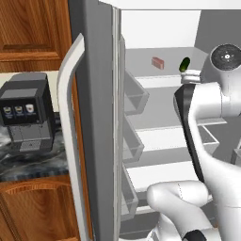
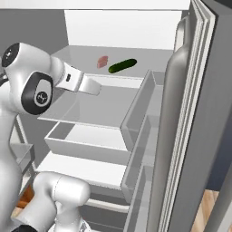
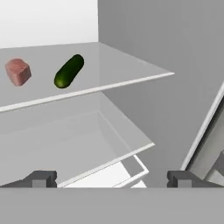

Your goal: Take the cheese, steak, and cucumber from the fridge and place them on the plate on the dining counter to create an appetizer plate.

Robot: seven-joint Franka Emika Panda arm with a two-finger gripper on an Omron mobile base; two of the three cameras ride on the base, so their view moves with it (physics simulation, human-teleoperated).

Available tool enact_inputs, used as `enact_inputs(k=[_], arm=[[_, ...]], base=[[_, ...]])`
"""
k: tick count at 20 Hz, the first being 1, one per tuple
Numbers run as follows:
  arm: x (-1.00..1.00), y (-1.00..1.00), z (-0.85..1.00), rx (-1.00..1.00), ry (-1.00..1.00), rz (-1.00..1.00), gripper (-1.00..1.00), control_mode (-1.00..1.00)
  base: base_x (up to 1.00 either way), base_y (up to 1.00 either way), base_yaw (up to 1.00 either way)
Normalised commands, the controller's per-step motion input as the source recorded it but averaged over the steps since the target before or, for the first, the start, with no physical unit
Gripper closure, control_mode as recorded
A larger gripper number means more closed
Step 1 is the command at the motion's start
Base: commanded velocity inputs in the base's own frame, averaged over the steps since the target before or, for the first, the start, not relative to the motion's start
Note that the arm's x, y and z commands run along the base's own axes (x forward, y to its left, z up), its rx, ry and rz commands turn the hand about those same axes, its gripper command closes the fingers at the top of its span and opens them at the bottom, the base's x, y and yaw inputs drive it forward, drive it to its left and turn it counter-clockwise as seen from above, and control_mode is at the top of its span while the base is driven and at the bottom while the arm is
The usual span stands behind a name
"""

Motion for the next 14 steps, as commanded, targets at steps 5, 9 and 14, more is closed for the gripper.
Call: enact_inputs(k=[5,9,14], arm=[[0.46,0.0,0.21,0.09,0.02,-0.03,-1.0,-1.0],[0.53,0.0,0.02,0.08,0.03,0.0,-1.0,-1.0],[0.55,-0.04,-0.01,0.03,0.0,0.0,-1.0,-1.0]], base=[[0.0,0.0,0.0],[0.0,0.0,0.0],[0.0,0.0,0.0]])
